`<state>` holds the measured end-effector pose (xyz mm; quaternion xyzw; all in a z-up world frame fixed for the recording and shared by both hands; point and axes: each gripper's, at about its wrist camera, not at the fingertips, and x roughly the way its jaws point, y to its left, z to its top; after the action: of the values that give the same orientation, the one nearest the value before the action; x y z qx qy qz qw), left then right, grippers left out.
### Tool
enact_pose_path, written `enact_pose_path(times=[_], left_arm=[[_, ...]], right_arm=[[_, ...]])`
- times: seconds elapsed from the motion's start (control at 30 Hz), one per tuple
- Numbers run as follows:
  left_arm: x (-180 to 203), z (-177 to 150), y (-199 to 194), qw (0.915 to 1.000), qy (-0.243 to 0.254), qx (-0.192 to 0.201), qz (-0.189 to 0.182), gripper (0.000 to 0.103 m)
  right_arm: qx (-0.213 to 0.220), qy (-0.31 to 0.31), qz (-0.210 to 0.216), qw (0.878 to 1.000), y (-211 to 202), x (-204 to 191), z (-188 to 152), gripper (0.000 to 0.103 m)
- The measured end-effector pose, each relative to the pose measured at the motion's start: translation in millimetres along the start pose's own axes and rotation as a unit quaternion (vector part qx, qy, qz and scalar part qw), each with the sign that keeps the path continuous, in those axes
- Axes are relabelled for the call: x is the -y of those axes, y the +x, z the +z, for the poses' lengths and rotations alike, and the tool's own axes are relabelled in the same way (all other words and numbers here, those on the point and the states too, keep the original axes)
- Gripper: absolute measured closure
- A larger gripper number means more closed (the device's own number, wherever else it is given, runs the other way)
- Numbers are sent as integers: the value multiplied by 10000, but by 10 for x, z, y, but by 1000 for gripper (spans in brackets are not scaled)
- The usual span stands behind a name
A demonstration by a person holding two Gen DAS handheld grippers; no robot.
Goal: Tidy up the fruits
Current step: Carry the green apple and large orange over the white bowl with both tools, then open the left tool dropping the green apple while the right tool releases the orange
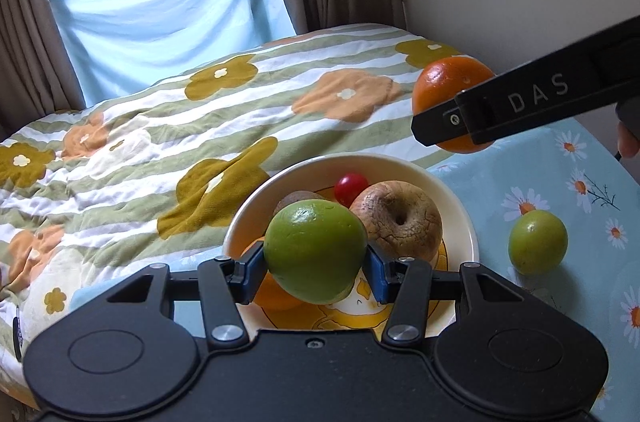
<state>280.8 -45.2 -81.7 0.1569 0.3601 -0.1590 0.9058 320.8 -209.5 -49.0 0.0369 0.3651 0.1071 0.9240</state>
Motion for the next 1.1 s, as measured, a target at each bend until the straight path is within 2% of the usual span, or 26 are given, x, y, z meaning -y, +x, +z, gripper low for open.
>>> enact_pose_path(times=[0.2,0.53,0.6,0.67,0.7,0.87,1.1], left_arm=[[97,-113,12,9997,244,-90,-15,48],[227,-280,148,9984,374,-387,-162,47],[231,-276,148,9986,388,-331,-138,41],[231,-265,98,9990,406,-195,-41,9],[230,-262,65,9991,415,-111,-10,5],[196,-267,-64,9984,532,-94,161,3],[-57,-218,-284,9996,-86,1,273,3]], right_arm=[[-47,60,0,10000,99,1,-28,27],[-104,25,-6,9999,139,-9,-67,27],[-112,46,-26,9999,138,10,-72,27],[-106,40,-31,9999,135,17,-69,27],[-108,43,-33,9999,135,17,-69,27],[-56,20,-47,10000,82,85,2,27],[-96,13,-88,9999,121,171,102,27]])
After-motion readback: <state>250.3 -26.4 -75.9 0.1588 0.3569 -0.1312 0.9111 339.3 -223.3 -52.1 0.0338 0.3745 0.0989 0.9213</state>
